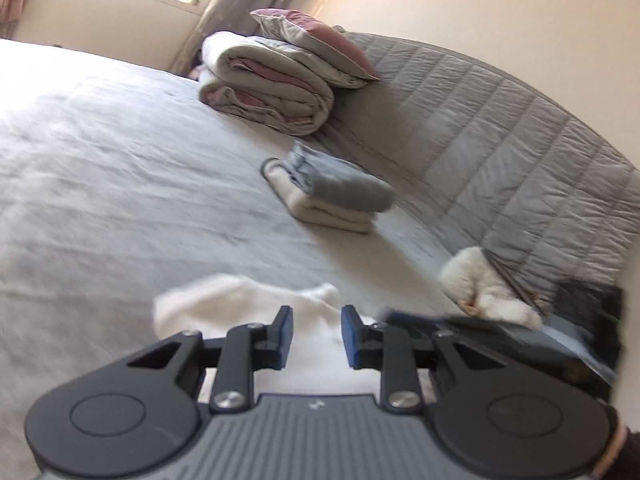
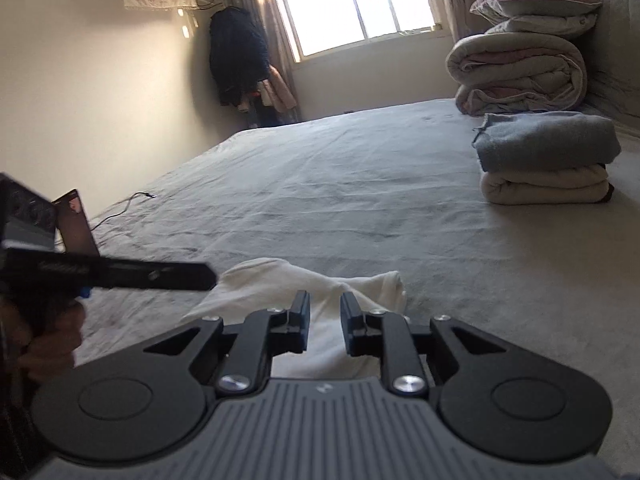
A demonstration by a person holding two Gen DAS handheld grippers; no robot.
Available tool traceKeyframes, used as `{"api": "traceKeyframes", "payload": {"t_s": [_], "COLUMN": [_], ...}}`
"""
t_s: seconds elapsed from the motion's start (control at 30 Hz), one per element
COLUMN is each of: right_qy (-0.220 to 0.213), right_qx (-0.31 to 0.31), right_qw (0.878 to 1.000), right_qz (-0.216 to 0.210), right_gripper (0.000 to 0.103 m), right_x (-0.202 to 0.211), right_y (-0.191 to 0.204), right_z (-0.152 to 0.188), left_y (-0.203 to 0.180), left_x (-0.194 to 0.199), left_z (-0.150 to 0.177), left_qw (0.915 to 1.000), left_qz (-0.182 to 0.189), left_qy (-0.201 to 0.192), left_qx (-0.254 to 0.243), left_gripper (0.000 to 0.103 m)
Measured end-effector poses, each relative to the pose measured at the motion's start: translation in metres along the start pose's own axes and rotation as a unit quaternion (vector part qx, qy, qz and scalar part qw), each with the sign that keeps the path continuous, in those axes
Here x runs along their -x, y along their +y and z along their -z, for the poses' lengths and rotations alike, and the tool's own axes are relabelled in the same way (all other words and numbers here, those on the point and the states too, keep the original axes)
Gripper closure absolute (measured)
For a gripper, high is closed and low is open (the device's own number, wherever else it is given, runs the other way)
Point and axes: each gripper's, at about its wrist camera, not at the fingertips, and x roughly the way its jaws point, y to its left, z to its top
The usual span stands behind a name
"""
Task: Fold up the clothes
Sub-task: 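Open the left gripper and move both grippers to the folded sweatshirt, then grasp the folded sweatshirt with both grippers and lift it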
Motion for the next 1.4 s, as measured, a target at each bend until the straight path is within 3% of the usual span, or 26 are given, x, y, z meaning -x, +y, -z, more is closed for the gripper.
{"api": "traceKeyframes", "payload": {"t_s": [0.13, 0.27, 0.33, 0.47, 0.53, 0.67, 0.83, 0.93, 1.0, 1.13, 1.23, 1.33, 1.4], "right_qy": [0.023, 0.047, 0.071, 0.075, 0.075, 0.08, 0.074, 0.087, 0.096, 0.127, 0.146, 0.145, 0.141], "right_qx": [0.048, 0.092, 0.109, 0.092, 0.063, -0.021, -0.114, -0.189, -0.249, -0.385, -0.442, -0.458, -0.462], "right_qw": [0.998, 0.995, 0.991, 0.993, 0.995, 0.995, 0.988, 0.976, 0.961, 0.909, 0.879, 0.87, 0.869], "right_qz": [-0.028, -0.012, 0.003, -0.002, -0.016, -0.062, -0.074, -0.068, -0.07, -0.096, -0.102, -0.107, -0.105], "right_gripper": [0.081, 0.082, 0.086, 0.087, 0.081, 0.057, 0.038, 0.035, 0.034, 0.034, 0.034, 0.03, 0.026], "right_x": [0.007, 0.007, 0.002, 0.002, 0.006, 0.014, 0.029, 0.033, 0.032, 0.023, 0.018, 0.014, 0.011], "right_y": [0.021, 0.029, 0.029, 0.023, 0.017, 0.004, -0.011, -0.026, -0.039, -0.062, -0.069, -0.066, -0.062], "right_z": [0.011, 0.023, 0.029, 0.027, 0.024, 0.018, 0.015, 0.022, 0.031, 0.052, 0.064, 0.064, 0.063], "left_y": [0.016, 0.03, 0.034, 0.032, 0.03, 0.03, 0.039, 0.05, 0.059, 0.069, 0.076, 0.078, 0.075], "left_x": [-0.026, -0.049, -0.058, -0.055, -0.047, -0.022, 0.015, 0.031, 0.035, 0.035, 0.034, 0.03, 0.026], "left_z": [-0.005, -0.002, 0.001, -0.005, -0.009, -0.004, 0.013, 0.03, 0.041, 0.054, 0.065, 0.075, 0.078], "left_qw": [0.9994, 0.9978, 0.9968, 0.9946, 0.9938, 0.9938, 0.9889, 0.9811, 0.9728, 0.9564, 0.9453, 0.9379, 0.9378], "left_qz": [-0.031, -0.06, -0.076, -0.096, -0.097, -0.075, -0.058, -0.042, -0.028, 0.002, 0.029, 0.044, 0.049], "left_qy": [0.003, 0.011, 0.011, 0.013, 0.015, 0.031, 0.034, 0.047, 0.066, 0.111, 0.122, 0.115, 0.11], "left_qx": [0.014, 0.025, 0.019, 0.037, 0.051, 0.076, 0.132, 0.183, 0.22, 0.27, 0.301, 0.324, 0.325], "left_gripper": [0.077, 0.079, 0.087, 0.089, 0.084, 0.059, 0.052, 0.05, 0.05, 0.05, 0.05, 0.05, 0.05]}}
